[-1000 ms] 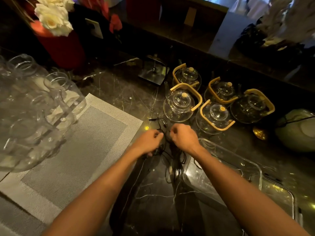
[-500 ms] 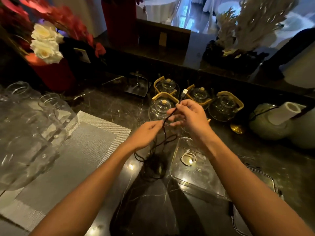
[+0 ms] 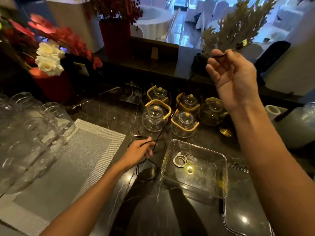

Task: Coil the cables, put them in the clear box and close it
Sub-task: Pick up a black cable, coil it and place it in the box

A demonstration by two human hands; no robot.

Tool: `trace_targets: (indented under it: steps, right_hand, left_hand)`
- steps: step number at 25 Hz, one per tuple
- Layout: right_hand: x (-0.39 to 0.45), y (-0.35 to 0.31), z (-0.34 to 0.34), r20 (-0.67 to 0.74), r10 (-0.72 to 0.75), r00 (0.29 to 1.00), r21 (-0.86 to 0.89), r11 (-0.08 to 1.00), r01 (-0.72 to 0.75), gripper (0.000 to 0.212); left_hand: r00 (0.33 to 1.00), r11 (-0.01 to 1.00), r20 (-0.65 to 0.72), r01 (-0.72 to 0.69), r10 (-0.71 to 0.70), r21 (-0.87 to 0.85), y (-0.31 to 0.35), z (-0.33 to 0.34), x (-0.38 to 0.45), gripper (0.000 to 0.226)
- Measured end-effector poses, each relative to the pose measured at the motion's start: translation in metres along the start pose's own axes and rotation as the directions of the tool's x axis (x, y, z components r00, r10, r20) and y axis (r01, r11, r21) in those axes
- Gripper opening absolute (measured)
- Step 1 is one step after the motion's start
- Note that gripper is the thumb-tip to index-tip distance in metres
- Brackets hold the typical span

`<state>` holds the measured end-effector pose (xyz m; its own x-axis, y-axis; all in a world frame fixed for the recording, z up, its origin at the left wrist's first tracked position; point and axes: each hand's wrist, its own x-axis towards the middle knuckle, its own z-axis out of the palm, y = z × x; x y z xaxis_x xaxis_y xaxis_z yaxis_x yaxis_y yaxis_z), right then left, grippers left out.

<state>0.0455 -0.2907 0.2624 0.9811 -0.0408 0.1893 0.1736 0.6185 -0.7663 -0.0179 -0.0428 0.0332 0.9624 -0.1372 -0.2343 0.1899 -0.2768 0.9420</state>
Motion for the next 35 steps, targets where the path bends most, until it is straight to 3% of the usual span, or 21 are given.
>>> trace_targets:
  steps: [2, 4, 5, 7, 8, 11, 13, 15, 17, 19, 21, 22, 24, 27, 29, 30, 32, 33, 35]
  right_hand:
    - [-0.001, -0.013, -0.01, -0.026, -0.034, 0.999, 0.039, 0.999, 0.035, 0.016]
    - [-0.006, -0.016, -0.021, -0.088, -0.018, 0.996, 0.029, 0.999, 0.021, 0.019]
    - [-0.009, -0.013, -0.027, -0.131, 0.004, 0.991, 0.004, 1.0, -0.004, 0.02]
    - [-0.015, -0.007, -0.043, -0.215, 0.042, 0.976, -0.057, 0.997, -0.056, 0.019]
    - [-0.019, -0.005, -0.052, -0.256, 0.05, 0.965, -0.071, 0.995, -0.071, 0.018]
    - [-0.021, -0.011, -0.083, -0.371, 0.04, 0.928, 0.003, 0.999, -0.042, 0.02]
    - [-0.019, -0.024, -0.105, -0.417, 0.021, 0.909, 0.096, 0.995, 0.021, 0.023]
    - [-0.018, -0.035, -0.12, -0.452, 0.003, 0.892, 0.124, 0.991, 0.06, 0.024]
    - [-0.02, -0.039, -0.124, -0.462, 0.002, 0.887, 0.026, 1.0, 0.011, 0.023]
    - [-0.025, -0.032, -0.118, -0.427, 0.052, 0.903, -0.112, 0.988, -0.109, 0.018]
    - [-0.033, -0.019, -0.108, -0.374, 0.122, 0.92, -0.22, 0.951, -0.215, 0.011]
    - [-0.037, -0.011, -0.104, -0.342, 0.157, 0.926, -0.245, 0.937, -0.25, 0.01]
    - [-0.044, 0.003, -0.097, -0.28, 0.225, 0.933, -0.257, 0.919, -0.299, 0.012]
    - [-0.057, 0.024, -0.088, -0.192, 0.349, 0.917, -0.358, 0.845, -0.397, 0.016]
    - [-0.071, 0.041, -0.085, -0.133, 0.446, 0.885, -0.457, 0.765, -0.454, 0.016]
    - [-0.08, 0.051, -0.084, -0.109, 0.484, 0.868, -0.489, 0.734, -0.471, 0.017]
    - [-0.093, 0.067, -0.083, -0.081, 0.533, 0.842, -0.515, 0.701, -0.493, 0.02]
    - [-0.1, 0.074, -0.082, -0.074, 0.542, 0.837, -0.522, 0.694, -0.496, 0.02]
    - [-0.109, 0.084, -0.083, -0.059, 0.545, 0.837, -0.52, 0.699, -0.491, 0.021]
  left_hand:
    - [0.98, 0.926, -0.093, 0.13, -0.173, -0.353, -0.013, -0.005, -0.004, 0.033]
    - [0.949, 0.695, 0.017, 0.242, -0.314, -0.677, -0.02, -0.01, -0.006, 0.023]
    - [0.939, 0.651, 0.081, 0.292, -0.335, -0.701, -0.022, -0.013, -0.008, 0.02]
    - [0.925, 0.667, 0.167, 0.363, -0.341, -0.65, -0.025, -0.017, -0.01, 0.017]
    - [0.915, 0.612, 0.189, 0.381, -0.355, -0.693, -0.027, -0.019, -0.01, 0.014]
    - [0.853, 0.25, 0.069, 0.228, -0.517, -0.941, -0.031, -0.028, -0.007, 0.022]
    - [0.761, 0.191, -0.069, 0.073, -0.645, -0.979, -0.037, -0.034, -0.011, 0.021]
    - [0.717, 0.276, -0.144, 0.07, -0.682, -0.959, -0.046, -0.039, -0.011, 0.023]
    - [0.769, 0.478, -0.129, 0.248, -0.626, -0.843, -0.045, -0.034, -0.008, 0.025]
    - [0.845, 0.74, -0.043, 0.44, -0.533, -0.509, -0.031, -0.024, -0.008, 0.025]
    - [0.887, 0.885, 0.091, 0.46, -0.453, -0.075, -0.008, -0.013, -0.014, 0.027]
    - [0.887, 0.897, 0.141, 0.425, -0.44, 0.123, 0.007, -0.008, -0.018, 0.029]
    - [0.865, 0.824, 0.186, 0.347, -0.466, 0.449, 0.031, -0.007, -0.024, 0.035]
    - [0.861, 0.7, 0.186, 0.239, -0.473, 0.672, 0.067, -0.013, -0.035, 0.049]
    - [0.934, 0.731, 0.18, 0.112, -0.309, 0.673, 0.087, -0.012, -0.037, 0.051]
    - [0.971, 0.801, 0.16, 0.049, -0.179, 0.597, 0.094, -0.007, -0.035, 0.05]
    - [0.994, 0.965, 0.108, 0.002, -0.032, 0.264, 0.109, 0.013, -0.029, 0.047]
    - [0.994, 0.994, 0.111, 0.0, -0.013, 0.11, 0.115, 0.025, -0.026, 0.048]
    - [0.984, 0.999, 0.177, 0.0, 0.007, -0.04, 0.122, 0.048, -0.019, 0.05]
